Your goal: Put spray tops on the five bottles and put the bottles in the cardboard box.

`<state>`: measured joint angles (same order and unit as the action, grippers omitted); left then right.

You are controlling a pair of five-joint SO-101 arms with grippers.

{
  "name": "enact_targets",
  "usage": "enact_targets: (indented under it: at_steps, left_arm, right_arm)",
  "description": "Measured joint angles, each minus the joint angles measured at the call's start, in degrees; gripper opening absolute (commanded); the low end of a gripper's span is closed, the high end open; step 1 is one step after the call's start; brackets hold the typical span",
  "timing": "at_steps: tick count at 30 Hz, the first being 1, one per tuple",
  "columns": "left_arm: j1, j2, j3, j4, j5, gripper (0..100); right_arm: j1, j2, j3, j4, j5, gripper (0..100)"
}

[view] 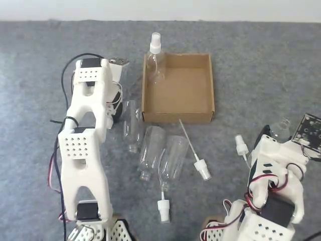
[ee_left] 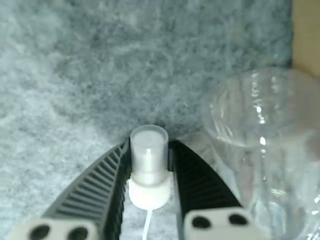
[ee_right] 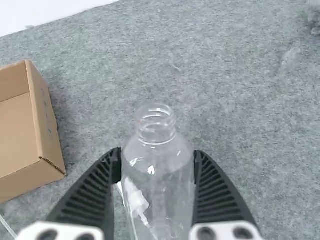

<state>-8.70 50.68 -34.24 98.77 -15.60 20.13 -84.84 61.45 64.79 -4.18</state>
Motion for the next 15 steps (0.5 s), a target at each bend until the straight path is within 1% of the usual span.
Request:
enact_targets:
  at_steps: [9, 15]
  left_arm:
    - [0.1, -0.4, 0.3, 0.0, 1.8, 3]
    - [-0.4, -8.3, 7.6, -0.1, 2.0, 3]
  right_arm:
    - [-3.6, 0.0, 1.7, 0.0, 0.1, 5.1]
    - [-6.6, 0.0, 1.8, 0.0, 0.2, 5.1]
